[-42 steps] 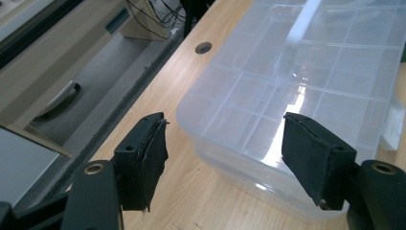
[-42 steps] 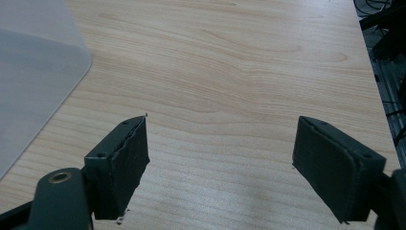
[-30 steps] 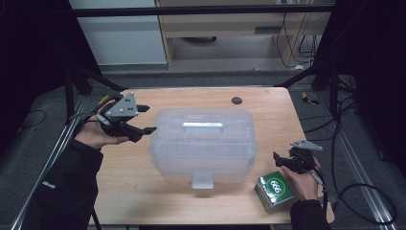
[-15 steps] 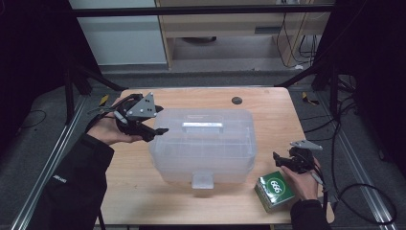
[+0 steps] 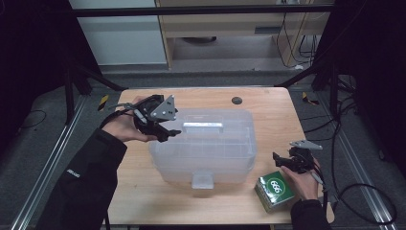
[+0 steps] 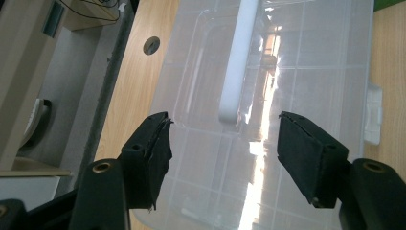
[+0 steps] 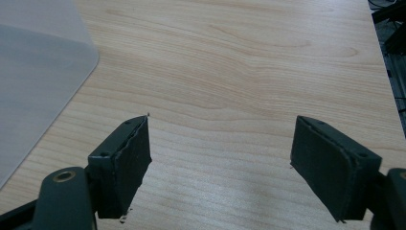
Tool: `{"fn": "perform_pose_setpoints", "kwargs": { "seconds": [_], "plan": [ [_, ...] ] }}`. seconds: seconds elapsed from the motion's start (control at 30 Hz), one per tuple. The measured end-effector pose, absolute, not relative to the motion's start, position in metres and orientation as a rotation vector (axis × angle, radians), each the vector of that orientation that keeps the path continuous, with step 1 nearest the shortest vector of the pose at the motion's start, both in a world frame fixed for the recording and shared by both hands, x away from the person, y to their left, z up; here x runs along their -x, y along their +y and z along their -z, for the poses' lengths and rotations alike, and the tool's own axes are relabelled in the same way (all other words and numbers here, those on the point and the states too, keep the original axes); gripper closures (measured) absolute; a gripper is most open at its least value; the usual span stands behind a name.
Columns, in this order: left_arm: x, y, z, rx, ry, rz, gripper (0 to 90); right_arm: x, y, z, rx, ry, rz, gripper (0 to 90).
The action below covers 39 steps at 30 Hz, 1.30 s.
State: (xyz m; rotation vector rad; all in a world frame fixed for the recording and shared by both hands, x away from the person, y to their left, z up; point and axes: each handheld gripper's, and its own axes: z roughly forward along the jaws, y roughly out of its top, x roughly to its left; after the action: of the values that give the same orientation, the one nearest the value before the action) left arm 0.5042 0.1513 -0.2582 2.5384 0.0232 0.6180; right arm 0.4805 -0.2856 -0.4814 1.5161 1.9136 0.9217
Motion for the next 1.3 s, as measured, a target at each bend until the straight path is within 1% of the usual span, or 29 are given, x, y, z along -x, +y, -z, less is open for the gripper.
{"fn": "perform_pose_setpoints", "kwargs": {
  "seconds": [0.3,0.57,0.6,0.73,1.1,1.3],
  "plan": [
    [-0.508,0.134,0.262,-2.589,-0.022,-0.629,37.8,-0.48,-0.285,0.48,-1.515,1.921,-0.935,22.3],
    [-0.511,0.12,0.267,-2.644,-0.061,-0.619,42.8,-0.48,-0.285,0.48,-1.511,1.931,-0.939,23.6],
    [-0.512,0.119,0.269,-2.654,-0.077,-0.603,43.2,-0.48,-0.285,0.479,-1.512,1.931,-0.942,23.8],
    [-0.514,0.115,0.272,-2.683,-0.076,-0.635,45.8,-0.48,-0.286,0.477,-1.509,1.927,-0.952,25.2],
    [-0.522,0.103,0.281,-2.726,-0.08,-0.637,58.3,-0.477,-0.284,0.465,-1.474,1.958,-1.004,33.1],
    [-0.524,0.098,0.285,-2.746,-0.084,-0.631,66.5,-0.472,-0.279,0.452,-1.426,1.986,-1.03,39.4]
  ]
}}
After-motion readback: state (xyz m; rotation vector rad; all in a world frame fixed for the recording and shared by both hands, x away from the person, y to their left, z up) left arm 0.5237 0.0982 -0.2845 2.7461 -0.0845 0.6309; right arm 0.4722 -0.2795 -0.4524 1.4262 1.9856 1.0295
